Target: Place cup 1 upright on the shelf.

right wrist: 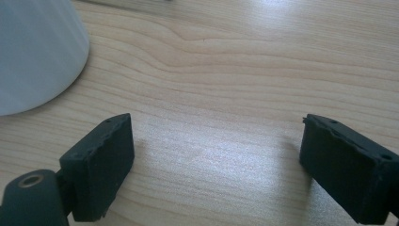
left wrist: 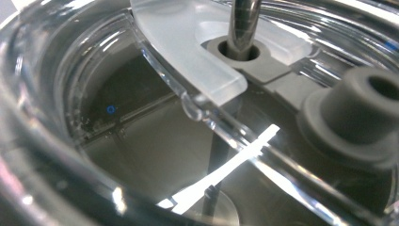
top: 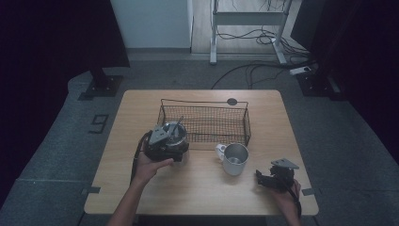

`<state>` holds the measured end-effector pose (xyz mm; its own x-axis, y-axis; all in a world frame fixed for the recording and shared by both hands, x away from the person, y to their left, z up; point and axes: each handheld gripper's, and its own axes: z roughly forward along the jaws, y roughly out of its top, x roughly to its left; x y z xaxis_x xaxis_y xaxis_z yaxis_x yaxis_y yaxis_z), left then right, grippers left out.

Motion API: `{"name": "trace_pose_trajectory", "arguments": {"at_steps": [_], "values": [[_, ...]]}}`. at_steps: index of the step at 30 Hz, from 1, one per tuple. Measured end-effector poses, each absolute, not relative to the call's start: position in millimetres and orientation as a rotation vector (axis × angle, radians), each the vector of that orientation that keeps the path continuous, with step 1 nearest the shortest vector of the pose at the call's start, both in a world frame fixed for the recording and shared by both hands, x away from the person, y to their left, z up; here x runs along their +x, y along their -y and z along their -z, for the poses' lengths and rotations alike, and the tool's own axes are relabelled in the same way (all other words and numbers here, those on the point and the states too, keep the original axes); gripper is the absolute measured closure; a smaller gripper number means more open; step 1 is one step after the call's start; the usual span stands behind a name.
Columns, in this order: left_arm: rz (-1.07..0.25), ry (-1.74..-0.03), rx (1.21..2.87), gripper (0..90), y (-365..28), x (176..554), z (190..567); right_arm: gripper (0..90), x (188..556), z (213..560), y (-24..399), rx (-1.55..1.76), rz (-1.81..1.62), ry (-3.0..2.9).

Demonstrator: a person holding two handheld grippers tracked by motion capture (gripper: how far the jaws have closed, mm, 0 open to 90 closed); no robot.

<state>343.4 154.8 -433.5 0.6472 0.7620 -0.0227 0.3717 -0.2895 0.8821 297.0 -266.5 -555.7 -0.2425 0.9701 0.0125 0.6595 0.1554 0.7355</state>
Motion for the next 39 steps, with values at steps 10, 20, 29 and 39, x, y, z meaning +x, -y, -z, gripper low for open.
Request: {"name": "trace_pose_trajectory", "arguments": {"at_steps": [10, 20, 29, 39], "values": [[-0.512, -0.892, 1.884, 3.6, -154.9, 346.4, 423.4, 10.5, 297.3, 555.7, 266.6, 1.545, -0.875, -1.968], [-0.524, -0.896, 1.866, 3.6, -157.4, 349.0, 417.9, 10.5, 297.3, 555.7, 266.6, 1.546, -0.876, -1.967], [-0.515, -0.907, 1.861, 3.7, -158.1, 353.4, 416.2, 10.5, 297.3, 555.7, 266.5, 1.548, -0.876, -1.966], [-0.528, -0.893, 1.873, 3.7, -153.6, 357.1, 409.4, 10.5, 297.4, 555.7, 266.6, 1.547, -0.876, -1.967]]}}
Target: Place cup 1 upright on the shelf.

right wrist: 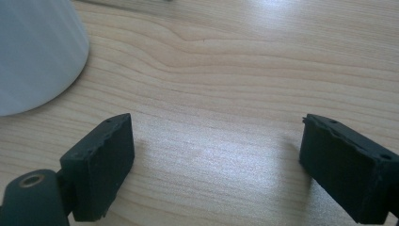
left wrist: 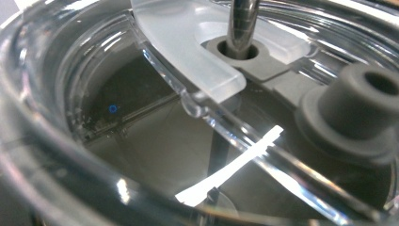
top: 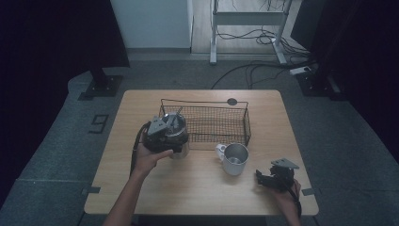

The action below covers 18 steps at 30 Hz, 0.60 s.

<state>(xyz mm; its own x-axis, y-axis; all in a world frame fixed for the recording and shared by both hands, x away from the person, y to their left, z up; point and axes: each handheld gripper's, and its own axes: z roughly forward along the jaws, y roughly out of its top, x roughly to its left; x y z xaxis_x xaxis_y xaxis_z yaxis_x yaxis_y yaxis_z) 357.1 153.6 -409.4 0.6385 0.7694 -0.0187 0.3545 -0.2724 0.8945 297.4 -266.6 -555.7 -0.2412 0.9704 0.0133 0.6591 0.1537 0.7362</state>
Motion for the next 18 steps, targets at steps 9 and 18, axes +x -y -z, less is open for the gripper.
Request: {"name": "trace_pose_trajectory", "arguments": {"at_steps": [9, 18], "values": [[-0.525, -0.899, 1.871, 3.7, -150.7, 361.0, 408.5, 11.3, 297.9, 555.6, 267.0, 1.548, -0.878, -1.966], [-0.521, -0.896, 1.868, 3.7, -145.2, 365.2, 405.6, 11.6, 297.9, 555.6, 267.1, 1.547, -0.879, -1.965]]}}
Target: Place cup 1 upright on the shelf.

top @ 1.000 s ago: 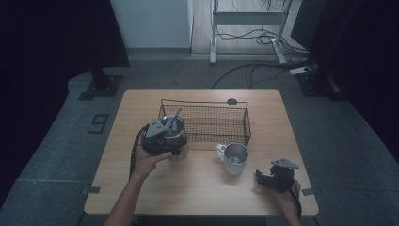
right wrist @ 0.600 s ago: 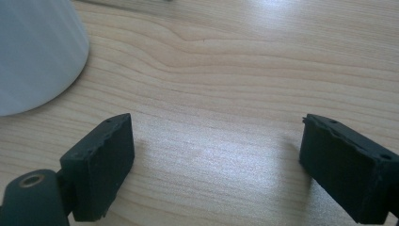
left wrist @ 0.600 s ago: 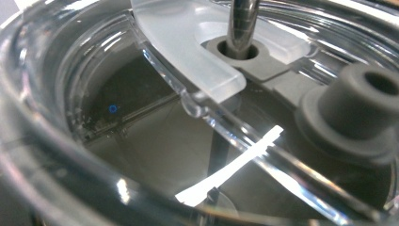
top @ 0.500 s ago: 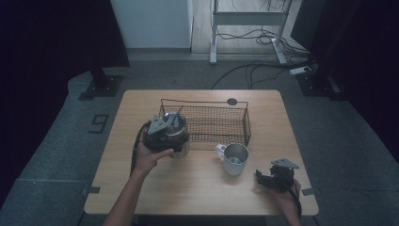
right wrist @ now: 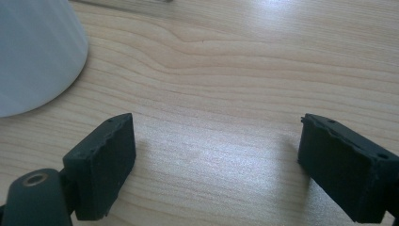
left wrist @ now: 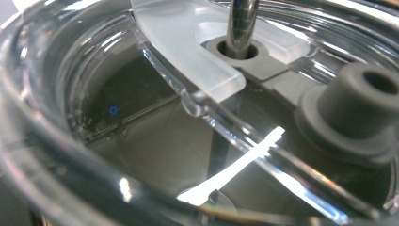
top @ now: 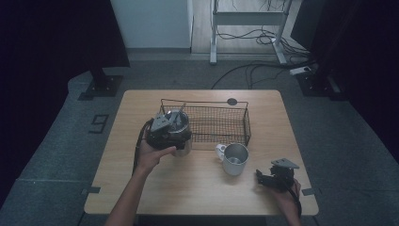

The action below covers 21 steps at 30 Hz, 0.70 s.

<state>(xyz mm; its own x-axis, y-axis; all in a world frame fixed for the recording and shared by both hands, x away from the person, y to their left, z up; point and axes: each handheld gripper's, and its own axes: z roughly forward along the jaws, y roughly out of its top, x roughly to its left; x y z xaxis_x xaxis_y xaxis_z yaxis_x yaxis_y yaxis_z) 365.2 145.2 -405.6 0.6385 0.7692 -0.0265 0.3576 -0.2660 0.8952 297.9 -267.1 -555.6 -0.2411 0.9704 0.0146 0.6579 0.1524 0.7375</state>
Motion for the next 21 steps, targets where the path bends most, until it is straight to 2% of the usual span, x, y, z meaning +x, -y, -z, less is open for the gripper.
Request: {"name": "trace_pose_trajectory", "arguments": {"at_steps": [21], "values": [[-0.506, -0.942, 1.849, 3.7, -147.6, 381.4, 401.7, 12.9, 297.6, 555.6, 267.1, 1.542, -0.881, -1.964]]}}
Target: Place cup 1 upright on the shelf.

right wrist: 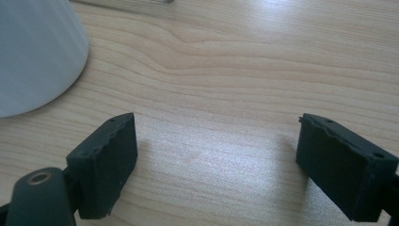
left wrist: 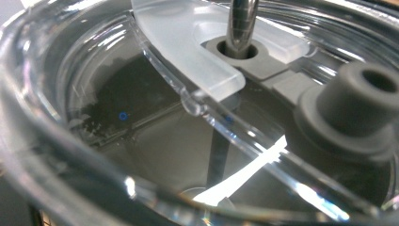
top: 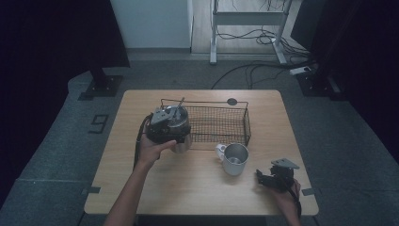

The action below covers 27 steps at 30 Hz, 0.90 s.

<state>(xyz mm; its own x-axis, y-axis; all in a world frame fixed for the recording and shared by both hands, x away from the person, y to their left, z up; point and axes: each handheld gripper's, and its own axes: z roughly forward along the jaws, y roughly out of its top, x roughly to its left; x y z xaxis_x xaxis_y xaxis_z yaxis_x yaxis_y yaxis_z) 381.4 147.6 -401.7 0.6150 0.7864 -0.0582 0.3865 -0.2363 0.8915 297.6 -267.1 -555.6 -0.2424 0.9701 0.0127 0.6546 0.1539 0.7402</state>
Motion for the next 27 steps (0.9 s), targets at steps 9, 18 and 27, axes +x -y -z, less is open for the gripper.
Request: {"name": "trace_pose_trajectory", "arguments": {"at_steps": [9, 18, 27], "values": [[-0.505, -0.947, 1.838, 3.7, -149.9, 384.7, 399.7, 13.0, 297.6, 555.6, 267.2, 1.541, -0.881, -1.964], [-0.505, -0.94, 1.835, 3.7, -148.0, 388.7, 395.8, 13.0, 297.5, 555.5, 267.2, 1.542, -0.88, -1.966], [-0.512, -0.935, 1.836, 3.7, -145.7, 395.2, 391.8, 13.0, 297.6, 555.6, 267.2, 1.541, -0.881, -1.964]]}}
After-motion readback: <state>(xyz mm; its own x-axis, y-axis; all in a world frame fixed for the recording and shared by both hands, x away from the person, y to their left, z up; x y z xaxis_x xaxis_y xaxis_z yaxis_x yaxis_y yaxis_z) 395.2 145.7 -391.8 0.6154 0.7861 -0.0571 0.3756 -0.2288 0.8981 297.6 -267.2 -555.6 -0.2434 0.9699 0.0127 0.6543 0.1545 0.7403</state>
